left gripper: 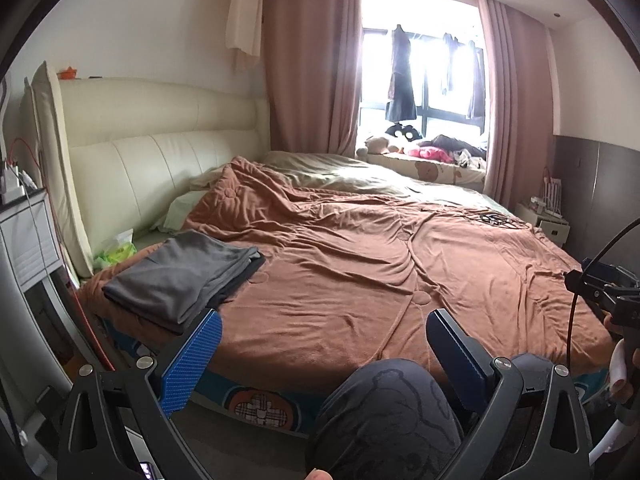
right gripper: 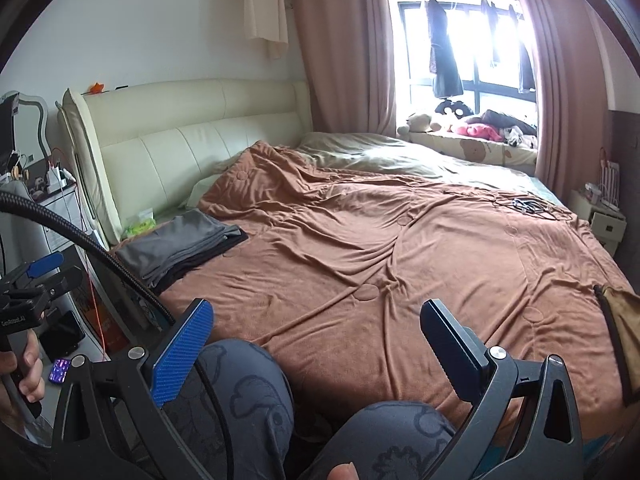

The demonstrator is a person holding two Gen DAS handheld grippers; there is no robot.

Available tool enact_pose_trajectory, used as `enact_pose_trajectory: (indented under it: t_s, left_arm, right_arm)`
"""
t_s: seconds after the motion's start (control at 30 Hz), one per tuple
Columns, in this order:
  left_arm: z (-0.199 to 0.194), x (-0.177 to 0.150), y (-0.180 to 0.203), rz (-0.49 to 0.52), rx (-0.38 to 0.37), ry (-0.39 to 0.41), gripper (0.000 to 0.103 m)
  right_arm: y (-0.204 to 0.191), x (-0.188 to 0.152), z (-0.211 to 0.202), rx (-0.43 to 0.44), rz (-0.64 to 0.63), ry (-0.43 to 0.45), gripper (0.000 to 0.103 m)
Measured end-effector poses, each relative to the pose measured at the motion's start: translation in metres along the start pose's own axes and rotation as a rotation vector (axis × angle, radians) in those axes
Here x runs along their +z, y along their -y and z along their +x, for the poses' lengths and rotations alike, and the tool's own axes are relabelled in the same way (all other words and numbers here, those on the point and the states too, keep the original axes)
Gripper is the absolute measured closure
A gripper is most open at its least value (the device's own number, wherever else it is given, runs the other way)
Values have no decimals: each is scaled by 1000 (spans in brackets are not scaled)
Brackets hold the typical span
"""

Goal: Fold small clothes

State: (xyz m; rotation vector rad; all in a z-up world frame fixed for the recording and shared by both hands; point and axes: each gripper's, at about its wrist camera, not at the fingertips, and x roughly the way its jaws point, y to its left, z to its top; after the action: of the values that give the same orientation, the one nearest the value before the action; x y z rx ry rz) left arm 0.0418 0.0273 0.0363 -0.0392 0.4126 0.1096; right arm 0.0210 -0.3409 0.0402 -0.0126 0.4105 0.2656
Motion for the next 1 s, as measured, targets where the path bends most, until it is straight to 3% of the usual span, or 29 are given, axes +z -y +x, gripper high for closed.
enact_pose_trajectory:
  t_s: [0.3, 1.0]
  left_arm:
    - [-2, -11, 4, -6, 4, 22, 0]
    - [-2, -13, 3, -15, 19, 24, 0]
  right_arm:
    - [7, -22, -3, -29, 23, 4, 0]
    - [14, -20, 9, -45, 53, -37, 0]
